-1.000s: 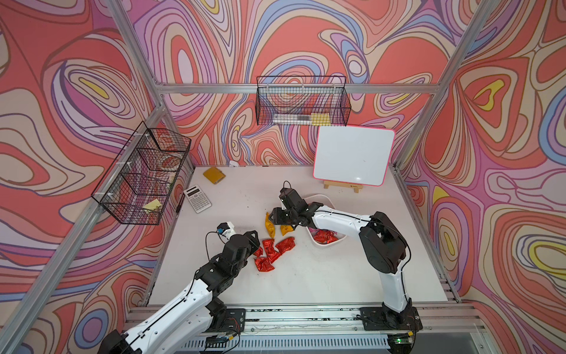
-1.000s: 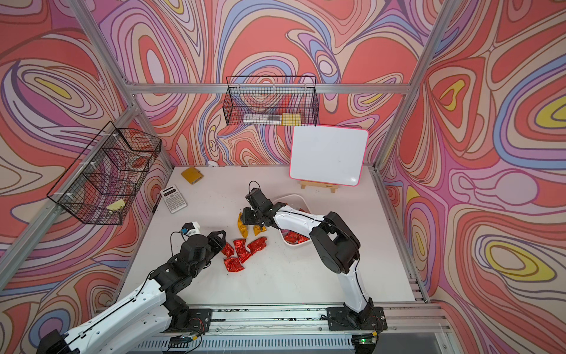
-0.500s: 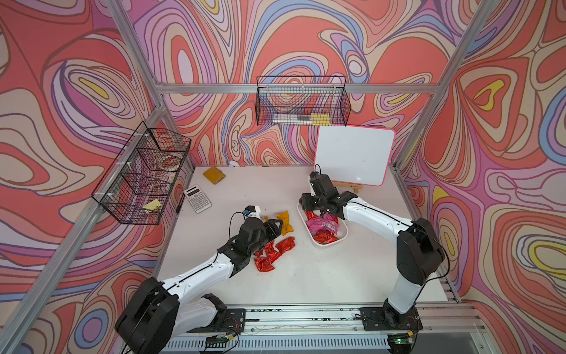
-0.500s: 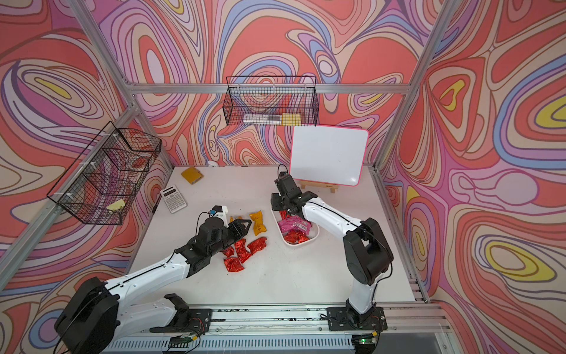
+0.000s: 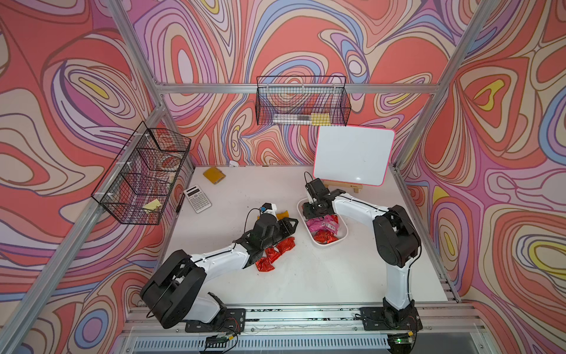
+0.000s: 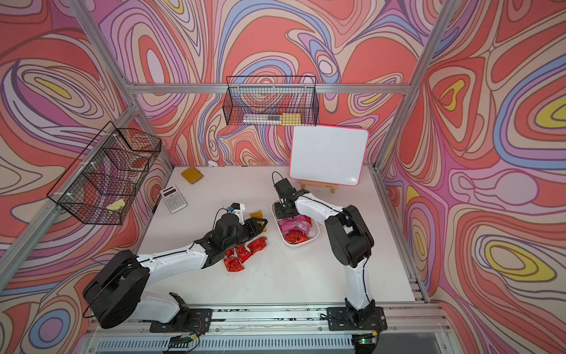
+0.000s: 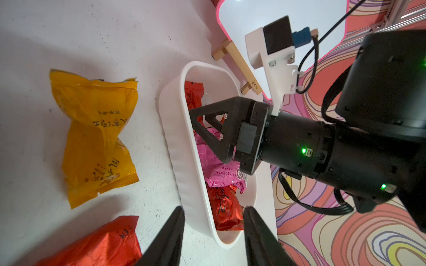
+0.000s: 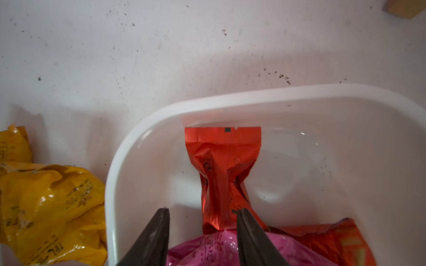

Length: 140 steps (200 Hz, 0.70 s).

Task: Take the tea bags out of the storage box
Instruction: Pick up the tea bag from the storage box.

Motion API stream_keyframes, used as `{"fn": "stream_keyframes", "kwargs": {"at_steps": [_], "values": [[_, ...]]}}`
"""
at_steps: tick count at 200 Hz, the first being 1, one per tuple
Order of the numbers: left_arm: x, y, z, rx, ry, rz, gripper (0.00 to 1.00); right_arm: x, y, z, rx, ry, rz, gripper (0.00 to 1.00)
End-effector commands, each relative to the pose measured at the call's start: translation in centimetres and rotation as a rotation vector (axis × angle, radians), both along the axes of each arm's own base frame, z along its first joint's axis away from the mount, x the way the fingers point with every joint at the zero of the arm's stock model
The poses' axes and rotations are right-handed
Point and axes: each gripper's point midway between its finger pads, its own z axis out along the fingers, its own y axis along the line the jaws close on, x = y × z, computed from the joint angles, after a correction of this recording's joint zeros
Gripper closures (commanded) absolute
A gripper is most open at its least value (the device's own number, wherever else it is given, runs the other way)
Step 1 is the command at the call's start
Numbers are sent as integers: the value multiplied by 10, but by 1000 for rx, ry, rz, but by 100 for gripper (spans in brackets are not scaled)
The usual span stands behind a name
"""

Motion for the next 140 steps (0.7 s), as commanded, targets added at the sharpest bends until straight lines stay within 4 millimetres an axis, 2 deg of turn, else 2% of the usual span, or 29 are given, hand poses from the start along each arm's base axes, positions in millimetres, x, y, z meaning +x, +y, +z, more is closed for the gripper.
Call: {"fn": "stream_keyframes", "kwargs": {"at_steps": [1,51,80,112,140], "values": [[6,-13,12,-39,-21,-7,54,10,-7,-6,-48,-7,-2,53],[4,-26,2,-28,4,-31,56,19,-10,-19,-97,-16,0,56],[4,-34,-3,-34,16,-40,59,21,-7,-24,-91,-17,10,65],[3,-43,-10,-47,37,-46,61,21,-6,-17,-79,-38,18,81],[1,-51,-18,-39,58,-57,62,16,-7,-1,-46,-67,17,88]]}}
